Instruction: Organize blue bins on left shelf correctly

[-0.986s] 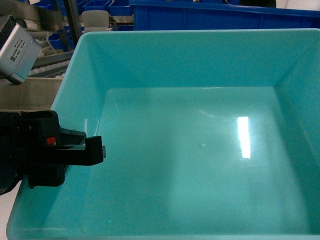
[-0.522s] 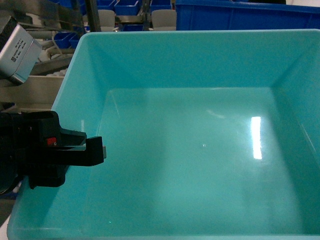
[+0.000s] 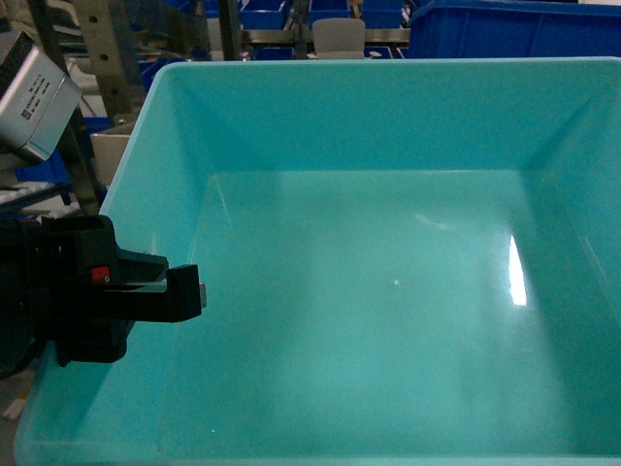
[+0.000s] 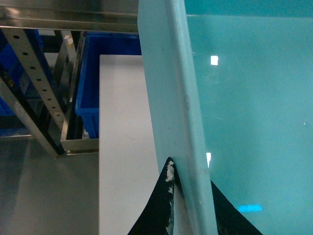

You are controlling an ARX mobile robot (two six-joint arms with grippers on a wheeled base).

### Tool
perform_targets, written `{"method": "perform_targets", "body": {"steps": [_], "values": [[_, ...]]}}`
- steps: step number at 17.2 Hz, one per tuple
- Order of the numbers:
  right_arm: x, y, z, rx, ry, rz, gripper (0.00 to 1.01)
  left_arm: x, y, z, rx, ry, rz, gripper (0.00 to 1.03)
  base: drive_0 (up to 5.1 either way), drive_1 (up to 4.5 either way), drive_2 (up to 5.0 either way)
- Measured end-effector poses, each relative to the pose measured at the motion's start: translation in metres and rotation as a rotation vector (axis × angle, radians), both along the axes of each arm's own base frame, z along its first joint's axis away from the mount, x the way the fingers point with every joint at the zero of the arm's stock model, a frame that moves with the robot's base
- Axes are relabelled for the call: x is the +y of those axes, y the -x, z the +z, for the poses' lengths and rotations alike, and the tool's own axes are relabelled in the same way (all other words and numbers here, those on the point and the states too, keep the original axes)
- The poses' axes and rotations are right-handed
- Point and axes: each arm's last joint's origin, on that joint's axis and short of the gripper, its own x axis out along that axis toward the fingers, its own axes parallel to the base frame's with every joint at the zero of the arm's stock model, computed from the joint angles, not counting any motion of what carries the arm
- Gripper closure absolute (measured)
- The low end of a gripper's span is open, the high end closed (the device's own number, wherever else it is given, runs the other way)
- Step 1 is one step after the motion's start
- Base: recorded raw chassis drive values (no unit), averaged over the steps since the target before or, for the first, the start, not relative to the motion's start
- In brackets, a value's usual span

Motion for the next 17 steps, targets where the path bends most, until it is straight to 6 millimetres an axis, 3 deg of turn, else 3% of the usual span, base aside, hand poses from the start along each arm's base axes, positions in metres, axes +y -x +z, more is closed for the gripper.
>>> {"method": "perform_targets", "body": {"steps": [17], "values": [[0.0, 0.0001, -0.0002, 0.0, 0.0, 0.0, 0.94, 0.0, -0.0001, 0.0002, -0.002, 0.0, 0.0, 0.98, -5.0, 2.46, 2.5]]}}
